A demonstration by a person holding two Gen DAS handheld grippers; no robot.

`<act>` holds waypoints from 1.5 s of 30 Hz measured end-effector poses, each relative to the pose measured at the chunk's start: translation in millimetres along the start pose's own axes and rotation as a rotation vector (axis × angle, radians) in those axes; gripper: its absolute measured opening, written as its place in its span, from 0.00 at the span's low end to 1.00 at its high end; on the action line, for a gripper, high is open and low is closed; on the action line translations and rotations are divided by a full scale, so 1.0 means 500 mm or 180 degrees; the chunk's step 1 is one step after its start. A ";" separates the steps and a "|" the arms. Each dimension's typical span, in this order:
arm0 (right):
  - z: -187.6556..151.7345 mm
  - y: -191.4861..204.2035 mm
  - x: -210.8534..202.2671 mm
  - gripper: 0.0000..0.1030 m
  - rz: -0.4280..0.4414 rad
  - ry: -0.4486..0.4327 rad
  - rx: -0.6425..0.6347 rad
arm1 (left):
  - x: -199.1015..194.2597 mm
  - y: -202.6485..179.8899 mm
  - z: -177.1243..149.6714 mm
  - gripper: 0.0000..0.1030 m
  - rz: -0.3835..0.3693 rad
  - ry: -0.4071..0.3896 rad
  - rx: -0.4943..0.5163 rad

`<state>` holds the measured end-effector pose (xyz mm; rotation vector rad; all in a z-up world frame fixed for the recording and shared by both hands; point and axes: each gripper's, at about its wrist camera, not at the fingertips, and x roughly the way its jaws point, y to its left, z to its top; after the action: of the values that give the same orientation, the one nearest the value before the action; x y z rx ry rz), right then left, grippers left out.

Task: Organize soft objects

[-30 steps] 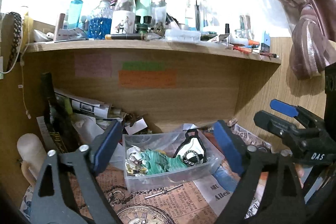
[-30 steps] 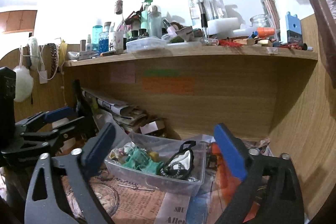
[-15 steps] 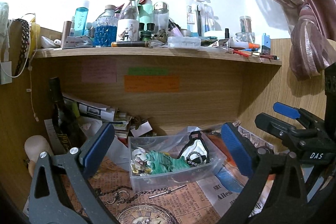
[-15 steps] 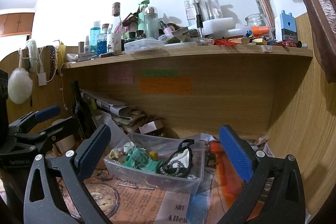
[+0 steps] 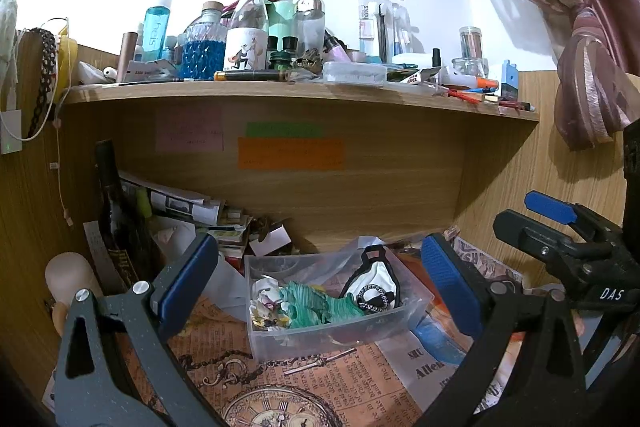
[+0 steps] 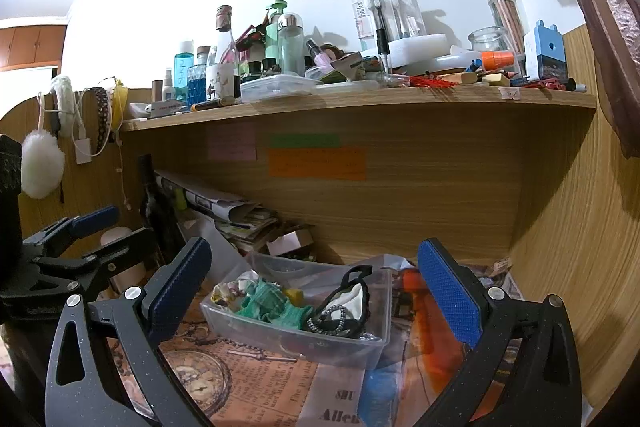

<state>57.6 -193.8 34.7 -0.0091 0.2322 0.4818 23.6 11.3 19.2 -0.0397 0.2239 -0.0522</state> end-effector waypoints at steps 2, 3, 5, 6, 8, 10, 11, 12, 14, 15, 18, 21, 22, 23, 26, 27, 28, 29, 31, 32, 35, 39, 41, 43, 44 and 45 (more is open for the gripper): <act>0.000 0.000 0.000 1.00 0.0002 0.0002 0.0002 | 0.000 -0.002 -0.001 1.00 0.0011 0.0005 -0.0004; 0.000 -0.001 0.000 1.00 0.0004 0.0003 0.0000 | 0.001 -0.002 -0.001 1.00 0.0013 0.0006 -0.0004; 0.000 0.001 0.000 1.00 0.0007 0.0017 0.0007 | 0.001 -0.003 -0.001 1.00 0.0018 0.0007 -0.0004; 0.000 0.002 0.001 1.00 0.0004 0.0018 0.0009 | 0.001 -0.003 -0.002 1.00 0.0019 0.0008 -0.0003; 0.001 0.005 0.000 1.00 -0.0003 0.0017 0.0009 | 0.001 -0.003 -0.002 1.00 0.0017 0.0006 -0.0005; 0.001 0.004 0.001 1.00 0.0005 0.0024 0.0014 | 0.001 -0.003 -0.002 1.00 0.0013 0.0005 -0.0007; 0.001 0.004 0.001 1.00 0.0002 0.0023 0.0012 | 0.001 -0.003 -0.002 1.00 0.0017 0.0004 -0.0004; 0.001 0.004 0.001 1.00 0.0000 0.0022 0.0011 | 0.001 -0.003 -0.003 1.00 0.0022 0.0001 -0.0003; 0.001 0.004 0.001 1.00 -0.0001 0.0022 0.0011 | 0.002 0.000 -0.002 1.00 0.0006 0.0006 -0.0004; 0.001 0.004 0.001 1.00 -0.0001 0.0022 0.0011 | 0.002 0.000 -0.002 1.00 0.0002 0.0007 -0.0004; 0.001 0.005 0.000 1.00 -0.0001 0.0022 0.0012 | 0.002 0.001 -0.002 1.00 -0.0003 0.0010 0.0000; 0.000 0.006 0.001 1.00 -0.0004 0.0020 0.0013 | 0.001 -0.001 -0.002 1.00 -0.0001 0.0002 0.0003; 0.000 0.005 0.002 1.00 -0.0005 0.0022 0.0014 | 0.001 -0.001 -0.001 1.00 0.0001 0.0005 0.0000; 0.000 0.006 0.001 1.00 -0.0006 0.0022 0.0013 | 0.001 -0.002 -0.001 1.00 0.0002 0.0004 0.0001; 0.001 0.005 0.002 1.00 -0.0003 0.0020 0.0013 | 0.002 -0.002 -0.002 1.00 0.0006 0.0007 0.0002; 0.001 0.005 0.002 1.00 -0.0006 0.0021 0.0013 | 0.001 -0.002 -0.001 1.00 0.0005 0.0008 0.0001; 0.001 0.005 0.002 1.00 -0.0008 0.0025 0.0015 | 0.001 -0.002 -0.001 1.00 0.0004 0.0009 -0.0003; 0.001 0.005 0.002 1.00 -0.0004 0.0027 0.0016 | 0.001 -0.002 -0.001 1.00 0.0001 0.0008 -0.0003; 0.001 0.007 0.001 1.00 -0.0004 0.0027 0.0013 | 0.001 -0.003 -0.001 1.00 0.0008 0.0001 -0.0001; 0.001 0.009 0.001 1.00 -0.0007 0.0027 0.0013 | 0.001 -0.002 0.000 1.00 0.0008 0.0000 -0.0001; 0.000 0.010 0.002 1.00 -0.0010 0.0029 0.0014 | 0.003 -0.001 -0.002 1.00 0.0003 -0.0002 -0.0002; 0.000 0.009 0.002 1.00 -0.0005 0.0032 0.0022 | 0.003 -0.002 -0.003 1.00 0.0014 -0.0001 -0.0002; -0.001 0.009 0.003 1.00 0.0000 0.0032 0.0021 | 0.003 -0.002 -0.002 1.00 0.0004 -0.0002 -0.0005; -0.001 0.009 0.002 1.00 -0.0002 0.0033 0.0017 | 0.003 -0.001 -0.002 1.00 0.0004 -0.0004 -0.0007; -0.001 0.009 0.002 1.00 -0.0002 0.0033 0.0016 | 0.003 -0.001 -0.002 1.00 0.0000 -0.0004 -0.0007; -0.001 0.008 0.003 1.00 -0.0002 0.0032 0.0017 | 0.003 0.000 -0.002 1.00 0.0000 -0.0004 -0.0009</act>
<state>56.9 -189.4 34.3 -0.0063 0.2433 0.4806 25.0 11.1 17.9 -0.0426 0.2228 -0.0517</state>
